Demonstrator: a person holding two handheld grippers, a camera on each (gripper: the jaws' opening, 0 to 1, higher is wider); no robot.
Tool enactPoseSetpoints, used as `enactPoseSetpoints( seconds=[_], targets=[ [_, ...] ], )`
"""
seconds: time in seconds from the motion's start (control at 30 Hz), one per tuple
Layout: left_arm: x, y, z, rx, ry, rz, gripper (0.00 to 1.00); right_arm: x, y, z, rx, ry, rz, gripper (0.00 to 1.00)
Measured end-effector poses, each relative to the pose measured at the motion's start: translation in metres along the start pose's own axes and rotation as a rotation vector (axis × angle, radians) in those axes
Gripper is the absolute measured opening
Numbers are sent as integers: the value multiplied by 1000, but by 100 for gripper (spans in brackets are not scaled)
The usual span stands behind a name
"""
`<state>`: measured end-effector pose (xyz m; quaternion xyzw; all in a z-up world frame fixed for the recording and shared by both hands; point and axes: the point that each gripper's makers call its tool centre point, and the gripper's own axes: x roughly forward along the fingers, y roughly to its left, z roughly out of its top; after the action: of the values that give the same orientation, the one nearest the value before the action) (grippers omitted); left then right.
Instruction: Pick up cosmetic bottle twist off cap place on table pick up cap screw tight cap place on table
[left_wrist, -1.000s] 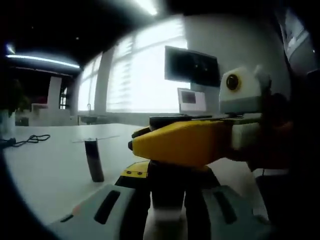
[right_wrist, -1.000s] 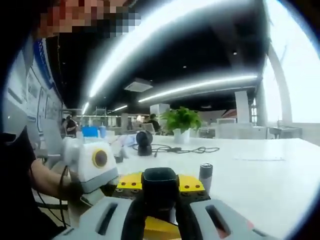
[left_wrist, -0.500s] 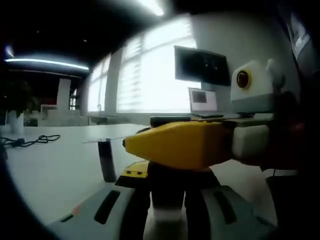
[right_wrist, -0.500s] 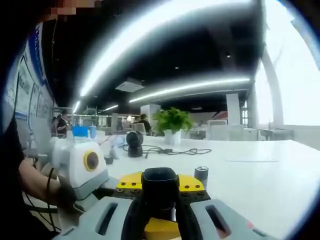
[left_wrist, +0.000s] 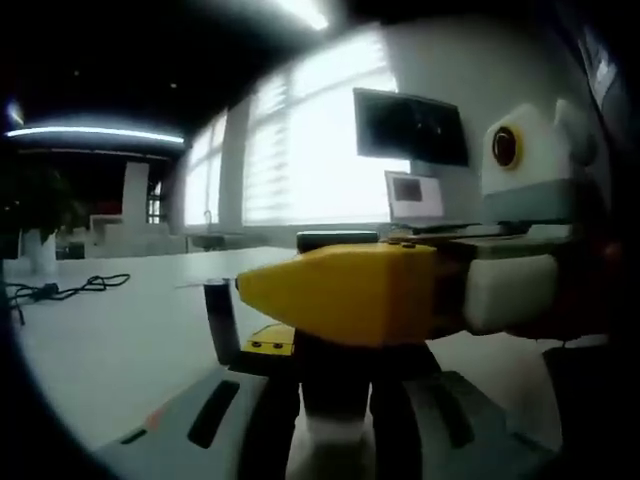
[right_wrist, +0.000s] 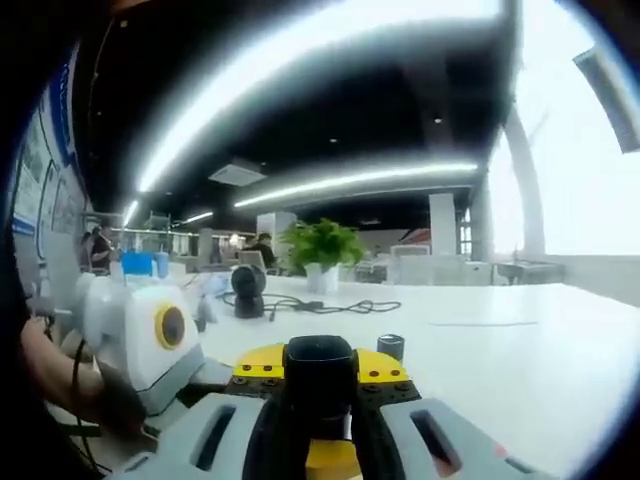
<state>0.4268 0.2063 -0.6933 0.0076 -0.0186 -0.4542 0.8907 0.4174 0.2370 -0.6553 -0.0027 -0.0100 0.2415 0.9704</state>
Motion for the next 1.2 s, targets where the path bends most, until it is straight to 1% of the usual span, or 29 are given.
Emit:
enactPoseSetpoints(
  seconds=[0.17,0.3,0.37,0.53,0.63,0.67,0.73,0.77,0.83,0.9,0.97,1.0,1.03,1.07,1.1,1.13,1.2],
  targets=[
    [0,-2,0,-3,1,2,16,-1,-2,0,3,0,-21,15],
    [1,-2,0,24,4,21,17,-1,-2,0,-2,-3,-49,15],
    [1,0,-1,15,6,29,16,-1,-2,0,-8,-5,-57,16],
    [0,-2,-1,13,1,23,16,0,-3,1,-11,-8,-55,16],
    [0,-4,0,11,-10,5,16,-1,-4,1,-9,-11,-45,16],
    [0,-4,0,8,-12,2,16,0,-3,1,-22,-15,-21,16],
    [-1,-4,0,0,-16,-7,16,-1,-1,1,-5,0,26,16],
    [-1,-5,0,-1,-15,-10,16,-1,-4,2,-2,-1,23,17],
    [-1,-8,0,-19,-12,-26,16,-3,-1,8,-49,-31,74,18],
    [-2,-8,0,-21,-13,-29,16,-7,-5,14,-41,-41,89,21],
    [-2,-9,0,-29,-12,-37,16,-12,-6,23,-16,-61,154,24],
    [-3,-10,0,-31,-11,-41,16,-16,-6,26,7,-65,201,24],
    [-3,-11,0,-34,-11,-52,16,-21,-5,33,30,-86,261,25],
    [-4,-14,0,-38,-10,-67,16,-27,-11,38,72,-93,303,25],
    [-5,-18,0,-43,-10,-91,16,-32,-12,39,90,-93,359,25],
    [-5,-21,0,-42,-10,-104,16,-37,-15,42,137,-96,401,26],
    [-7,-32,1,-48,-15,-164,16,-45,-23,41,158,-82,473,26]
  ],
)
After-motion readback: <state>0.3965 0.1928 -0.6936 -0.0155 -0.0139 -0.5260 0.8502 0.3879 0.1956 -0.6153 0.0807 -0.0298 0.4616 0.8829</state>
